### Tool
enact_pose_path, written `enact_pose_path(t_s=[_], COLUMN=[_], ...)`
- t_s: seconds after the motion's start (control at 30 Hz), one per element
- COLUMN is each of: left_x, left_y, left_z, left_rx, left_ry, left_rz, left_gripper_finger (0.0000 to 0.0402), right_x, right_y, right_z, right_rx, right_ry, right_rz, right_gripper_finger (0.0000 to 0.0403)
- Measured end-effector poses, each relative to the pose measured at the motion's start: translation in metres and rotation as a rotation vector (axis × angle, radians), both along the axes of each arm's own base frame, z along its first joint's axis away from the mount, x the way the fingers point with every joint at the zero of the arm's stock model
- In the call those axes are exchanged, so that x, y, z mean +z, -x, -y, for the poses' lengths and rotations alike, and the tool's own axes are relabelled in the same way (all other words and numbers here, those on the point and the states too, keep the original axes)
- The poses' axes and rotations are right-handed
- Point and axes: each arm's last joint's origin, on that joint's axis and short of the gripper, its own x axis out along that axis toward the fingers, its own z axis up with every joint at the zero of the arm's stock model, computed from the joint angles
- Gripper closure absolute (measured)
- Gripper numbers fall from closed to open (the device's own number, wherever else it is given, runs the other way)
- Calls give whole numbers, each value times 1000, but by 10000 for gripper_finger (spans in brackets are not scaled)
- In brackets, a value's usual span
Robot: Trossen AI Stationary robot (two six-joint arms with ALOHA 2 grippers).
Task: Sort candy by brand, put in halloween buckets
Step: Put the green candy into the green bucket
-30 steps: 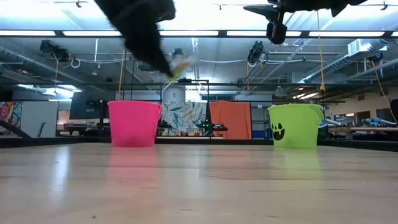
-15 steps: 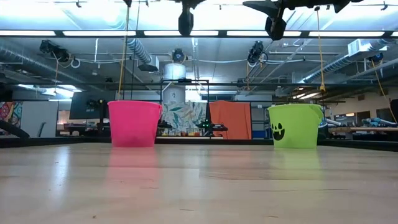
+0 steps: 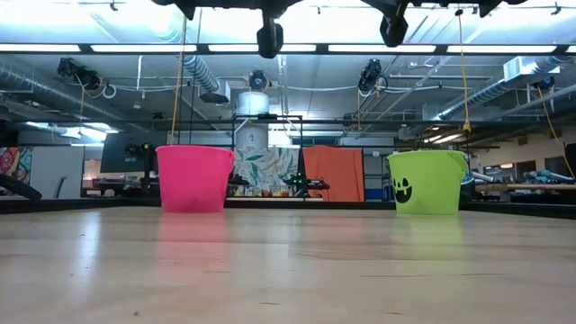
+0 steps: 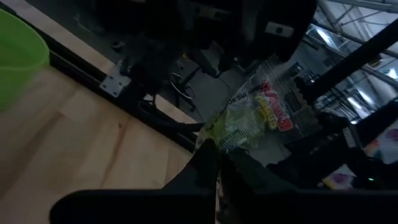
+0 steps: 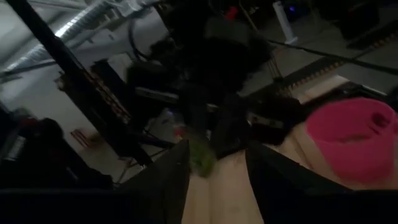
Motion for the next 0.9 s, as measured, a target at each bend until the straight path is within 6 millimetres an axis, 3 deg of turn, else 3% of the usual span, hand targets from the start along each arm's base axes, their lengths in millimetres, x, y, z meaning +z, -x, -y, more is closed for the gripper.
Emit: enact_pose_path(t_s=[0.4, 0.63, 0.9], left_x=[8, 5, 0], left_y=[1, -4, -15], left_z=[-6, -6, -3], left_rx=[-85, -104, -152], left_ry=[99, 147, 221], left_rz=[62, 64, 114], left_gripper_finger=[385, 385, 385], right_x=[9, 10, 0], right_y=[1, -3, -23], right_z=[-1, -5, -9], right_rx=[58, 58, 126], right_ry=[-32, -21, -40], right_rz=[84, 111, 122], right_gripper_finger=[153, 149, 151])
